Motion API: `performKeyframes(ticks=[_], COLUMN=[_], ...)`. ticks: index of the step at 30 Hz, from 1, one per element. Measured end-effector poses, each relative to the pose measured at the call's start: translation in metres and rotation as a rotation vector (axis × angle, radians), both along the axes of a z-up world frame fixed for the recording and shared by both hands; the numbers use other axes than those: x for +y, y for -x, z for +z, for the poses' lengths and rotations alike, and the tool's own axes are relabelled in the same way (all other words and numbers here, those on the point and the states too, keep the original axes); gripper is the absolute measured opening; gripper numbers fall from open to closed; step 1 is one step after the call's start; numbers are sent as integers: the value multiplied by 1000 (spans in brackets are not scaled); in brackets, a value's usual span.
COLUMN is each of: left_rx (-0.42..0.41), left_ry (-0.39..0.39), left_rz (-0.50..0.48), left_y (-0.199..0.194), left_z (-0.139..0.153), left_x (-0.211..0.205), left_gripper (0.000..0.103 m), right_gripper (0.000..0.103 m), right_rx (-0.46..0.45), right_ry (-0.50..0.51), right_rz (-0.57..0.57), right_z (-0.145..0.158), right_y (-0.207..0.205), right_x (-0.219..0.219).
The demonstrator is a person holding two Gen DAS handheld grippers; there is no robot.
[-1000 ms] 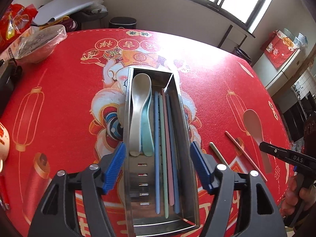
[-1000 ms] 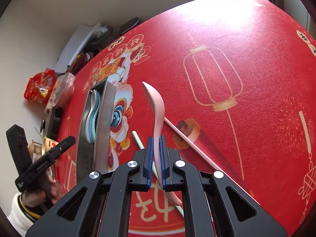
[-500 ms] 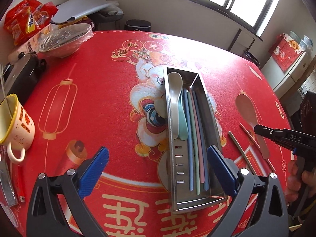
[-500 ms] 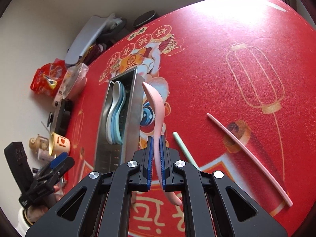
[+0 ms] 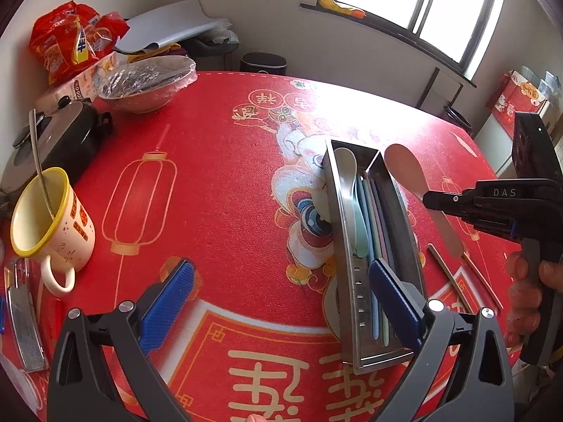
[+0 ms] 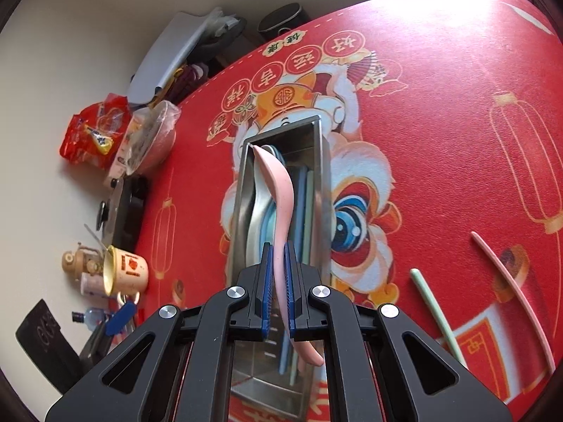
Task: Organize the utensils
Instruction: 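Lower the pink spoon into the caddy and open the right gripper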
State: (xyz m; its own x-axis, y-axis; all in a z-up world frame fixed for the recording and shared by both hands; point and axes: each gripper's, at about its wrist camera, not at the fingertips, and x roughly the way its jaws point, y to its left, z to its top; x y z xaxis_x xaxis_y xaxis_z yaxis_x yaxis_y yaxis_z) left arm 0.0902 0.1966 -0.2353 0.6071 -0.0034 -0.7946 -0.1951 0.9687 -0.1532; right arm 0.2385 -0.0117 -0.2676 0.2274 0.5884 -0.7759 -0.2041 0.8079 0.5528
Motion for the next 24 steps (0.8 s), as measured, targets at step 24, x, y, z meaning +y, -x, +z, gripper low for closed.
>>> performKeyframes(ticks=[24], left_rx=[2], left_ry=[44], left_rz=[92], left_y=[20], left_z=[-12], left_x=[35], left_gripper=[97], right_gripper=[9], right_rx=[201], right_ry=[16], right_rz=[-85], right_z=[-43], right_y=[-36], right_x=[60])
